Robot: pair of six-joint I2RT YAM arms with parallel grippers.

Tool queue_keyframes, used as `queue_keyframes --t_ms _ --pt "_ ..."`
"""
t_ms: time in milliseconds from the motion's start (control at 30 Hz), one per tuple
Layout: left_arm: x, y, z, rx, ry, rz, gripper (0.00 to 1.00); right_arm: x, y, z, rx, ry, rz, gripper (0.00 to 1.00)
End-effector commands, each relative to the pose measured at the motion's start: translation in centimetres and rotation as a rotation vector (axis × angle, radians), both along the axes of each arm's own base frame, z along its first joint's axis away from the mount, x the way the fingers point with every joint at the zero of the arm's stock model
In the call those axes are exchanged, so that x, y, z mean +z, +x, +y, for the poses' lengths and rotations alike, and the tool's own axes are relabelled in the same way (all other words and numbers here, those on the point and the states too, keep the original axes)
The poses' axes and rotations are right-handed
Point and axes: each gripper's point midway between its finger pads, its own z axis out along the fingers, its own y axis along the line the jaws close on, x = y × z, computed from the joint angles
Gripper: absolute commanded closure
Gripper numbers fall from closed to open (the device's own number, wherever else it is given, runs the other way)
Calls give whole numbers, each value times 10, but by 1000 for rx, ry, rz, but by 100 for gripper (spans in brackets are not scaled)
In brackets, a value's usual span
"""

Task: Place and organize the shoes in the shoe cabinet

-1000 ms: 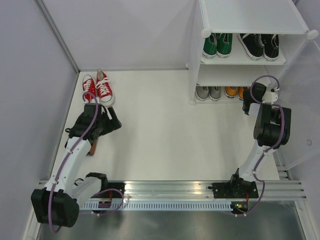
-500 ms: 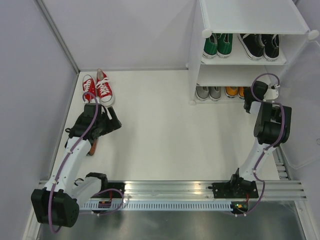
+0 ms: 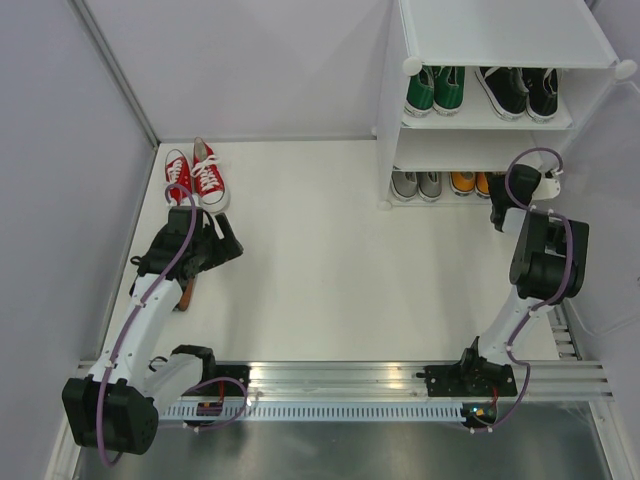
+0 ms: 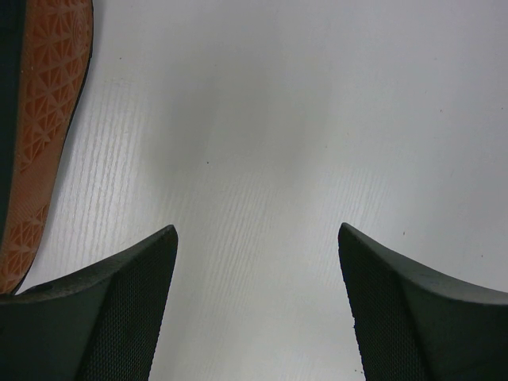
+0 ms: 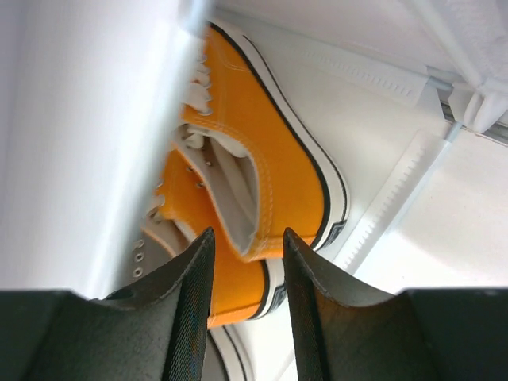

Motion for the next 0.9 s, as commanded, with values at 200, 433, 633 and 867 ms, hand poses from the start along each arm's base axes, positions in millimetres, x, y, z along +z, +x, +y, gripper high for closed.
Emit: queue_keyframes --t_ms 200,433,633,867 --pt "8 7 2 -17 23 -53 14 19 -52 4 -21 -29 120 56" --pt "9 6 3 -14 26 -55 12 49 -103 19 32 -117 218 56" --pt "13 6 5 -3 30 -74 10 107 -136 40 170 -291 211 49" --pt "19 7 13 35 57 -98 8 178 -168 90 376 -399 95 25"
